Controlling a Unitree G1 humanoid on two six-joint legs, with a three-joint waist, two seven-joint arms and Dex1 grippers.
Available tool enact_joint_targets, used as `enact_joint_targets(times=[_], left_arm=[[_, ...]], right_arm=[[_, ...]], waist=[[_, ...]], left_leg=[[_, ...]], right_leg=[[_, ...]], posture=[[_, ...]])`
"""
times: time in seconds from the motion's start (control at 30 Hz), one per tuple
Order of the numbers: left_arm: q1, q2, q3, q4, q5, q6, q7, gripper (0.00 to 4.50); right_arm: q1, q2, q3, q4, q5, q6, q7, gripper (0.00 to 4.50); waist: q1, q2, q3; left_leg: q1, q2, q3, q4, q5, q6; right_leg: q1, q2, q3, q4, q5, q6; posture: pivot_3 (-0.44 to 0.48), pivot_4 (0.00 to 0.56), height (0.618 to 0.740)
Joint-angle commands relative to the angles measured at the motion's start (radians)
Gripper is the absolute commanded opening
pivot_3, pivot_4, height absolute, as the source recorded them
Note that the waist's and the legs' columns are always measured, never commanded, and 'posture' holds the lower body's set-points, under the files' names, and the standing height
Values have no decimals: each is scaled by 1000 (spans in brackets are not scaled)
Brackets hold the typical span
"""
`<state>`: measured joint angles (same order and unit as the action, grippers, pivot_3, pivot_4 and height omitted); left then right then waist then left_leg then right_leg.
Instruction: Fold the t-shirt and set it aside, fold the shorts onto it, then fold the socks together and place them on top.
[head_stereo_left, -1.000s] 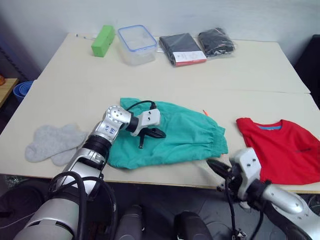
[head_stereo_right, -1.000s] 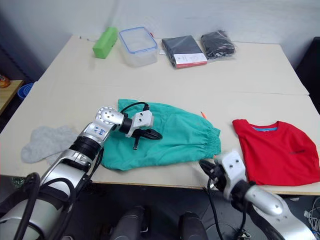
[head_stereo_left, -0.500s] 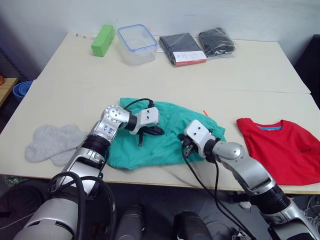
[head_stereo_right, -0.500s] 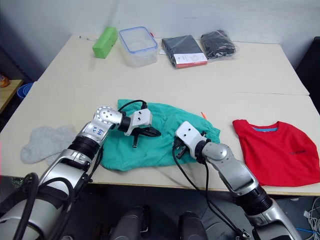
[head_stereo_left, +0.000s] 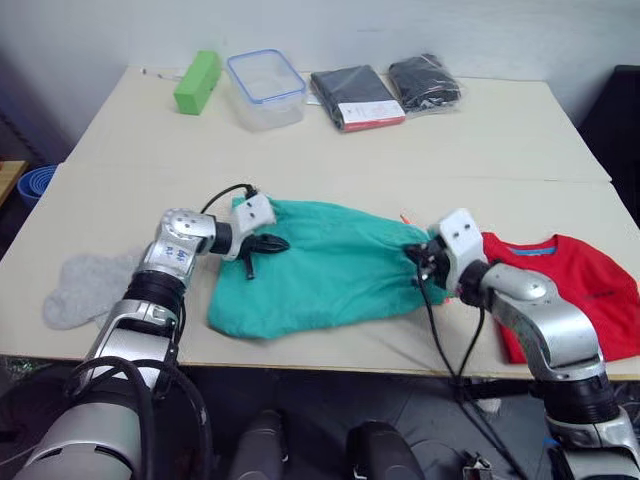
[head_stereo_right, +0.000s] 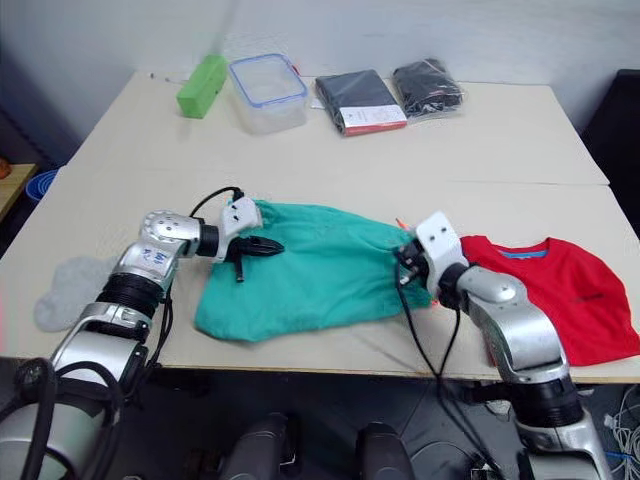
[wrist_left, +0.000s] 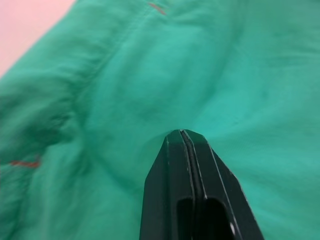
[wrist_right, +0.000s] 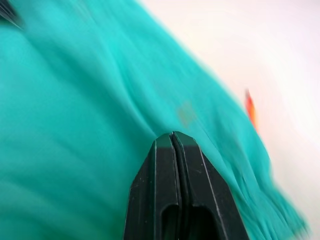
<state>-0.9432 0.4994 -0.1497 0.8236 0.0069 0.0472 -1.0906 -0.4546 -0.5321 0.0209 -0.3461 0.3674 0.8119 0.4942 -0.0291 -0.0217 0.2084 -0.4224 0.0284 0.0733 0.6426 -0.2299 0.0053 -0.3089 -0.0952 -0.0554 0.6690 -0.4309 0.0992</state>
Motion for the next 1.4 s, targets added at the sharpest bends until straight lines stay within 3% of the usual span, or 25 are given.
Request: enact_joint_targets(times=[0.03, 0.3, 0.5, 0.67, 0.83, 0.9, 0.97, 1.03, 1.17, 1.3, 1.4], left_arm=[[-53, 6, 62, -60, -64, 71, -11, 0], [-145, -50, 12, 136, 33, -28, 90, 0], [-214, -38, -11, 361, 129, -131, 262, 0], [-235, -4, 22, 411, 127, -173, 305, 0], [-232, 8, 87, 323, 28, -182, 66, 0], [-204, 10, 93, 233, -16, -160, -65, 0], [-126, 2, 65, 16, -80, -75, -213, 0], [-45, -15, 24, -177, -115, 1, -279, 0], [55, -55, -53, -314, -78, 6, -271, 0], [68, -69, -125, -205, 41, -121, -165, 0], [40, -77, -134, -99, 84, -168, -87, 0]], right_arm=[[-65, 28, 57, -60, 29, 18, 35, 33], [-92, -2, 374, 115, -233, -200, 95, 33], [-9, -98, 373, 99, -310, -269, 143, 33], [177, -213, 216, -99, -241, -232, 199, 33], [303, -155, -51, -287, -72, -65, 142, 33], [358, -144, -157, -362, -7, 9, 134, 33], [454, -120, -317, -453, 105, 124, 133, 33], [540, -75, -441, -517, 204, 226, 113, 33], [693, -24, -513, -597, 277, 307, 71, 33], [775, 96, -522, -634, 364, 376, -23, 33], [765, 200, -548, -616, 435, 429, -116, 590]], waist=[[2, 0, 0], [7, -1, 1], [4, -4, 1], [7, -6, 2], [5, -6, 2], [7, -6, 2], [10, -6, 2], [19, -5, 2], [29, -4, 1], [24, -4, 1], [23, -4, 1]], left_leg=[[0, 0, -1, -1, 0, 0], [-1, -4, -2, -2, -1, 1], [-1, -4, -2, -2, -1, 2], [-1, -4, -2, -3, -1, 1], [-1, -4, -2, -4, 0, 0], [-2, -4, -2, -5, 1, 1], [-2, -4, -2, -7, 1, 1], [-1, -4, -4, -11, 1, 0], [-1, -4, -8, -13, 1, -2], [0, -4, -7, -13, 4, -2], [0, -4, -6, -15, 7, -1]], right_leg=[[0, 0, 0, 0, 0, 0], [0, -3, -4, -1, 2, 3], [-1, -4, -8, -2, 2, 4], [-1, -4, -9, -2, 2, 4], [0, -3, -12, -5, 2, 3], [0, -3, -12, -6, 2, 3], [1, -3, -11, -7, 3, 2], [2, -3, -6, -9, 3, 2], [3, -1, -7, -9, 3, 2], [2, -1, -6, -10, 3, 2], [2, -1, -5, -11, 3, 0]], posture=[[0, 150, 740], [0, 150, 740], [0, 150, 740], [0, 150, 740], [0, 150, 740], [0, 150, 740], [0, 150, 740], [0, 150, 740], [0, 150, 740], [0, 150, 740], [0, 150, 740]])
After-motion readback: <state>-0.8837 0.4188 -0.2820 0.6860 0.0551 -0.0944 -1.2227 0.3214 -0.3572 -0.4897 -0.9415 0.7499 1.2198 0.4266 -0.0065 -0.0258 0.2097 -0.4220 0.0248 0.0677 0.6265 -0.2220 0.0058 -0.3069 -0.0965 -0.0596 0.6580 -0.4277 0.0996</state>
